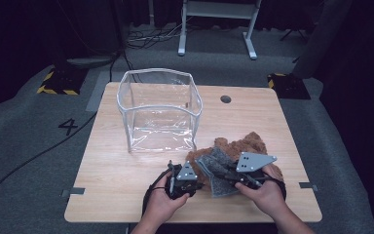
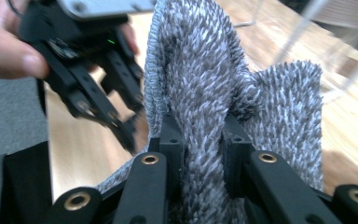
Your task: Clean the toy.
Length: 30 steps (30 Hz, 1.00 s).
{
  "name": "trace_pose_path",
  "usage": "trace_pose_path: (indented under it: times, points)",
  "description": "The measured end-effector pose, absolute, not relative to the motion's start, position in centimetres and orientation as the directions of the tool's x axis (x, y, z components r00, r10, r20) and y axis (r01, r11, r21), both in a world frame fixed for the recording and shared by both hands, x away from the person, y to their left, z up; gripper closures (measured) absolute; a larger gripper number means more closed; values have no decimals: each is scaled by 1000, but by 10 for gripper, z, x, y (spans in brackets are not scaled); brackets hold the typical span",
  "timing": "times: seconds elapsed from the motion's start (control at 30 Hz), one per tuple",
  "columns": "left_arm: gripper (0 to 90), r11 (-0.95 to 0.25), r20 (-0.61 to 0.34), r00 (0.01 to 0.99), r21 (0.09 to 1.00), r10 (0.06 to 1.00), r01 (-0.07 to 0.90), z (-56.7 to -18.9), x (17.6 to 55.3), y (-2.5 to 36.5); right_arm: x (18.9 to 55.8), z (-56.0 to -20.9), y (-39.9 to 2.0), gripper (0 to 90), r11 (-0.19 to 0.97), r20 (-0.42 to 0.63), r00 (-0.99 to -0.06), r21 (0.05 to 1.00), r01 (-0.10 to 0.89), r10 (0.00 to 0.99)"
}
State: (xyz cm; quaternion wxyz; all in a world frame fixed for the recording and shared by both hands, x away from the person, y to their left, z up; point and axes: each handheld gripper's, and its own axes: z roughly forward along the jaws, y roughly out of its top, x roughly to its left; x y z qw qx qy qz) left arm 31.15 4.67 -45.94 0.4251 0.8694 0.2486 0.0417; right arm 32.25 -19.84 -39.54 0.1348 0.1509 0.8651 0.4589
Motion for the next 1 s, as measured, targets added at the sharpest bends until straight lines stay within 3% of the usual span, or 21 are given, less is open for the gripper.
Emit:
trace_pose_path:
  times: [0.27,1.0]
  points:
    - [817,-472,-163,868,785,469,402,-454,313,57,339,-403,-249,754,539,-122,-842,814,218,525]
    - [813,-450,-183,855,786,486,424,-457,315,63,349,-410,-337,752,462,-106,-678,806,369,727]
